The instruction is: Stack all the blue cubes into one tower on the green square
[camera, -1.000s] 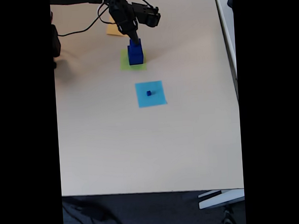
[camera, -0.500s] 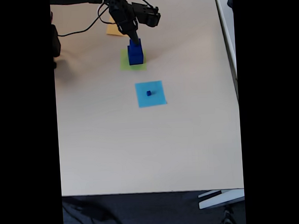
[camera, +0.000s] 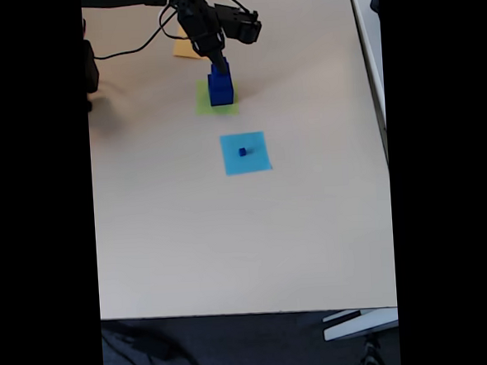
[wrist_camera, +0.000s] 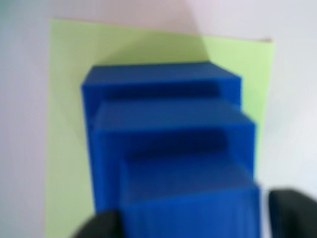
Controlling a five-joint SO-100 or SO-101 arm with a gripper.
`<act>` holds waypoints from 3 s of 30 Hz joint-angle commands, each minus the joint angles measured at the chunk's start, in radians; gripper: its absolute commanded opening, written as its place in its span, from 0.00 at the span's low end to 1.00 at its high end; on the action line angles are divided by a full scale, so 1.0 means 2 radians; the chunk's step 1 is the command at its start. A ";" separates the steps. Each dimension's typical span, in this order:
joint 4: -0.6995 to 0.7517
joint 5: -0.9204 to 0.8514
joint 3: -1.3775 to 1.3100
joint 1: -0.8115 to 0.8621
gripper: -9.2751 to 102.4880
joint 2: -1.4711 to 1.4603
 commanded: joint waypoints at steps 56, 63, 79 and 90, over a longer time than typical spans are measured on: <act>-0.052 -0.191 -0.099 0.105 0.31 -0.005; -0.084 -0.212 -0.051 0.140 0.31 -0.018; -0.149 -0.249 -0.046 0.181 0.30 -0.106; -0.182 -0.244 -0.054 0.170 0.29 -0.162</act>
